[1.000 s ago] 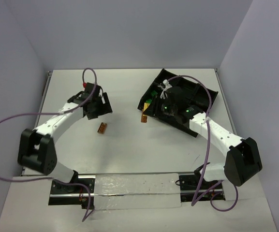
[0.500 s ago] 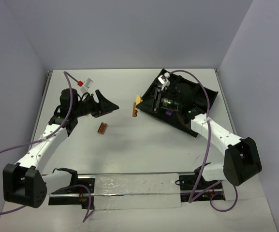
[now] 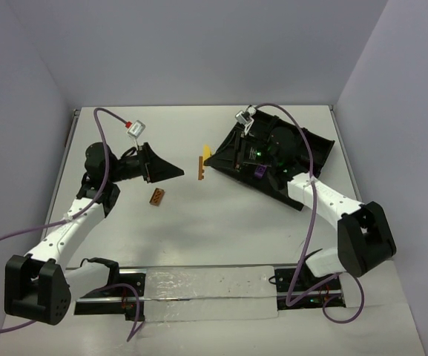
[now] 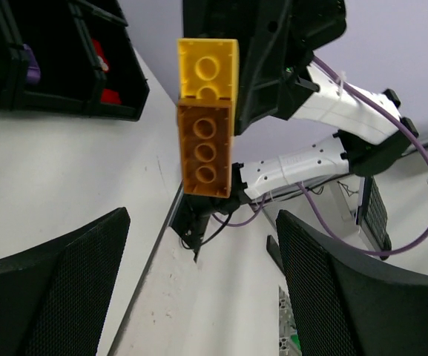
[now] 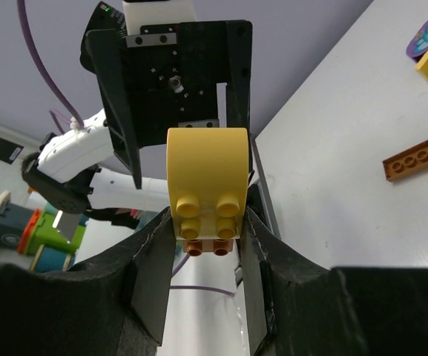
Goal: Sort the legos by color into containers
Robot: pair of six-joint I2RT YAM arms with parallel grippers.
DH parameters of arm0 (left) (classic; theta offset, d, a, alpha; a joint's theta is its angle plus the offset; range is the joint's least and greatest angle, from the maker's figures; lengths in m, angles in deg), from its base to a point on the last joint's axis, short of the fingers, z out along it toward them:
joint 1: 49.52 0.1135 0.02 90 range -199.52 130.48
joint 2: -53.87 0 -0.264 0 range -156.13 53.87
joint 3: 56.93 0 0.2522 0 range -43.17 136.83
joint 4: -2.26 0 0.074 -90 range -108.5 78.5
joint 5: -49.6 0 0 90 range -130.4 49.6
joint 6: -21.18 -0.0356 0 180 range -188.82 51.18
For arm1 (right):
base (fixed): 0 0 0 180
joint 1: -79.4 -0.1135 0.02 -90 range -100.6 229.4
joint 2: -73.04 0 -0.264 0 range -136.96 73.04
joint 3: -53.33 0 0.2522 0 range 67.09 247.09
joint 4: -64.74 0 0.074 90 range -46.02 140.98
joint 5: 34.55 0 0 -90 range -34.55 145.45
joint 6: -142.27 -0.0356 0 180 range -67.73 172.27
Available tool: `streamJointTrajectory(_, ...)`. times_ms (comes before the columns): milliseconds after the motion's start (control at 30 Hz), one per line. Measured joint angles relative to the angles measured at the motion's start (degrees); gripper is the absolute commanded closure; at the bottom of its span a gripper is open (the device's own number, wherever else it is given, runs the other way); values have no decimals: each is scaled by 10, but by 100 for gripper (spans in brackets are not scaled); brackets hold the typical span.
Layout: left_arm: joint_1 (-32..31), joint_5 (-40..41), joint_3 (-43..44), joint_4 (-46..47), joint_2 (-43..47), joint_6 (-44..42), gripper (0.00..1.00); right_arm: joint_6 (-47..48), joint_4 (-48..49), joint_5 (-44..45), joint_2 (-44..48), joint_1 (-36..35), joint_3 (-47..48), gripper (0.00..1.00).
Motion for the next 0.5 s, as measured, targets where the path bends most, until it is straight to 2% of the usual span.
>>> streamJointTrajectory(200,-17,-24,-2,47,-3,11,11,-9,9,-4,-17,-19,11,100)
streamJointTrajectory(500,-39,-30,-2,57,-23,8,14,-16,15,-6,-28,-40,28,100)
